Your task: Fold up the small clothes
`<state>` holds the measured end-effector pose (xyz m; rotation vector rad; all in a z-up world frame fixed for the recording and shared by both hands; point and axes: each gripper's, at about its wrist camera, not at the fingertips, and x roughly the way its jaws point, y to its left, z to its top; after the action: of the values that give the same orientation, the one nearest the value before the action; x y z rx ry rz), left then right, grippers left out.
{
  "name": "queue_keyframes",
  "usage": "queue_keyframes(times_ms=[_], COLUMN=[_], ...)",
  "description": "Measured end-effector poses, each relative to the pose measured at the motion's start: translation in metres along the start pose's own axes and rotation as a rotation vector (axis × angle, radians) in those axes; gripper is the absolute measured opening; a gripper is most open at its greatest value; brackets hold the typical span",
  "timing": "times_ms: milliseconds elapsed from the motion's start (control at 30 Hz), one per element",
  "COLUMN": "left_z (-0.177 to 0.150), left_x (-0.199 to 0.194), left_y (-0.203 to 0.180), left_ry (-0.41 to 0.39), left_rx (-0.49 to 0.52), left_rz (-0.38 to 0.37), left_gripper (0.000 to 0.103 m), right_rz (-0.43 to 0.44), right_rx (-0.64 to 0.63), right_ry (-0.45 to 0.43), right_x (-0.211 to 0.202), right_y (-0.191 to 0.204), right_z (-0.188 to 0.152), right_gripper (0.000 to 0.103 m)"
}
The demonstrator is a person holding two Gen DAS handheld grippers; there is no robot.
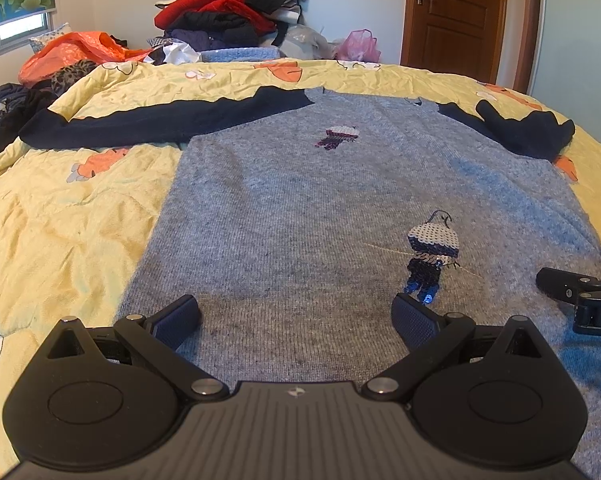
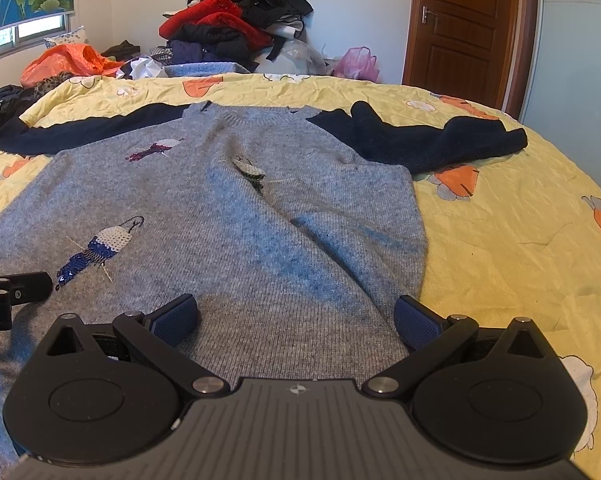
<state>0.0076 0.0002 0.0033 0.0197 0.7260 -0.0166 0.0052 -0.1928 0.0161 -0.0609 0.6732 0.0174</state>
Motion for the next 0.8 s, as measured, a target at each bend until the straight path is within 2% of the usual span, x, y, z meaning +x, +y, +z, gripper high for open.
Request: queue_keyframes(times_ms=[800], left_z=[0.0016], left_x=[0.0010], left_y=[-0.0004], left_ry=[-0.002], left_rx=[-0.007], left_rz=[0.002], left_gripper=[0.103], right_rz=[0.000], right_rx=[-0.007], right_ry=[0.005], right_x=[0.0015], right_y=[0.0010], right_z=[0.0003], right_gripper=[0.103])
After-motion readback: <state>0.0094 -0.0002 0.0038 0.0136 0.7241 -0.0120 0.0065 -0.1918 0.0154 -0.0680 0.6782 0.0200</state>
